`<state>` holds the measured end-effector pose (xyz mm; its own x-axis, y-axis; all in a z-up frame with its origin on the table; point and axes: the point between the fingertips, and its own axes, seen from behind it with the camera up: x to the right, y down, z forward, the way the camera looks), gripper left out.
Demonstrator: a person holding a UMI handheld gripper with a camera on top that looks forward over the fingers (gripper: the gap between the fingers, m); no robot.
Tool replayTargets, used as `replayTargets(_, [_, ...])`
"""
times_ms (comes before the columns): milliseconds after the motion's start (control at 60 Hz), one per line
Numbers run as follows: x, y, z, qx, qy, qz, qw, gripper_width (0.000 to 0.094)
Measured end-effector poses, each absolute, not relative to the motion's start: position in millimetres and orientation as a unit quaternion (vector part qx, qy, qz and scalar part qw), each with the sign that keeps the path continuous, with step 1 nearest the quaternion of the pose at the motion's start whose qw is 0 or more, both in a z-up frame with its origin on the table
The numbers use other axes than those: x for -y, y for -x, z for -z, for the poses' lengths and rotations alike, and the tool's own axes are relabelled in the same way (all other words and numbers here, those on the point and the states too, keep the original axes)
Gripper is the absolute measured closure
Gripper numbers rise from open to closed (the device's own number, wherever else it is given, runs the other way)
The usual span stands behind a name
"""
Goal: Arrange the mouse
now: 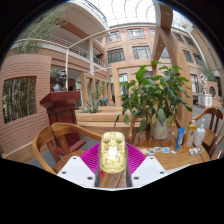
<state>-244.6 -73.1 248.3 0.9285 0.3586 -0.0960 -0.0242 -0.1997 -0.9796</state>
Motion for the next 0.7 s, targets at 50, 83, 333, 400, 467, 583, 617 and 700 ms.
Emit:
replayTargets(50, [68, 214, -274, 0.105, 0.743, -0.14, 0.646, 0.0588])
replayTargets(83, [62, 192, -282, 0.095, 0.738, -0.133, 0.654, 0.0589])
replayTargets(333, [-5, 27, -127, 0.035, 0.833, -0.03, 0.551, 0.0591])
replayTargets(400, [-3, -2, -91, 0.022, 0.857, -0.01, 0.514, 0.0589])
replayTargets(467, [-2, -23, -51, 0.012, 0.875, 0.009, 0.484, 0.0585])
replayTargets(583, [5, -38, -10, 0.0, 0.895, 0.001, 0.447, 0.054])
replayTargets(617, [6, -38, -3, -0.004, 0.898, -0.005, 0.439, 0.0518])
replayTargets(700, [9, -36, 8, -0.004, 0.906, -0.016, 0.422, 0.047])
